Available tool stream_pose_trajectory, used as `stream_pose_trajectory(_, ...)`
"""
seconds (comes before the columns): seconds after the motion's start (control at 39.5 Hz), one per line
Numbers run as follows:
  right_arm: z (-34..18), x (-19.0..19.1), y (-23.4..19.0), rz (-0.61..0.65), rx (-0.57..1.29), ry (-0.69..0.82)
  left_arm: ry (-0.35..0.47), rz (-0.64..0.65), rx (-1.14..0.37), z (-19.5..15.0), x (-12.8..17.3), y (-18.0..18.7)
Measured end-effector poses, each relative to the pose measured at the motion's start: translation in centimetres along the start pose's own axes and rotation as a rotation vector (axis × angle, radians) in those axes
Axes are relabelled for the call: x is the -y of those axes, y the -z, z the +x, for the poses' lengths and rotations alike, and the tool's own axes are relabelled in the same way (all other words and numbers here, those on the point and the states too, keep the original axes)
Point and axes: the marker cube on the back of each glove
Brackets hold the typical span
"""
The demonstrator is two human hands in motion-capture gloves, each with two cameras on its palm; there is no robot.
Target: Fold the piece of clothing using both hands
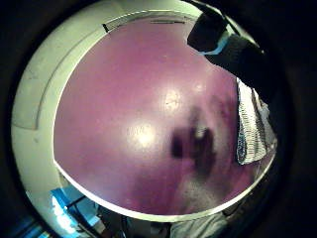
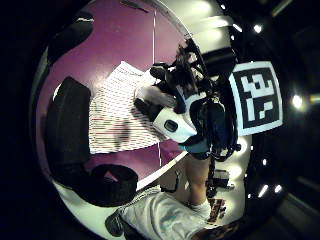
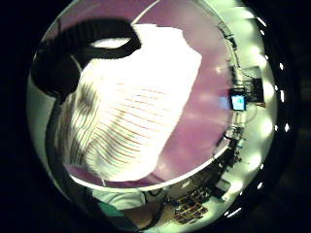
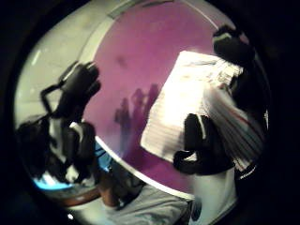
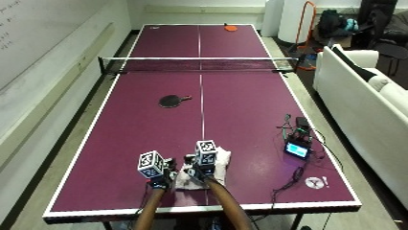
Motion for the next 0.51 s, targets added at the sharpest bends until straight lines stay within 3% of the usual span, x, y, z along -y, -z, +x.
stream_pose_trajectory(0.05,-0.4,-0.8,-0.1,-0.032,0.127,0.09,-0.006,-0.028,-0.026,0.2,-0.2,0.0)
stream_pose_trajectory(0.1,0.1,-1.2,0.5,0.018,0.223,0.129,-0.041,-0.032,-0.059,0.8,-0.2,-0.1)
stream_pose_trajectory(0.18,2.1,-2.3,2.0,0.094,0.274,0.104,-0.1,-0.017,-0.086,1.0,1.4,-2.2)
stream_pose_trajectory(0.23,3.9,-3.9,3.2,0.066,0.247,0.05,-0.114,-0.005,-0.056,0.6,3.0,-4.5)
stream_pose_trajectory(0.33,9.3,-5.2,3.9,-0.018,0.027,-0.088,-0.148,0.04,0.03,1.6,3.8,-4.8)
stream_pose_trajectory(0.43,15.5,-3.5,3.4,0.047,-0.28,-0.209,-0.181,0.071,0.104,3.1,3.7,-3.9)
stream_pose_trajectory(0.51,17.7,-5.3,5.7,0.116,-0.435,-0.307,-0.205,0.082,0.148,4.4,3.3,-3.1)
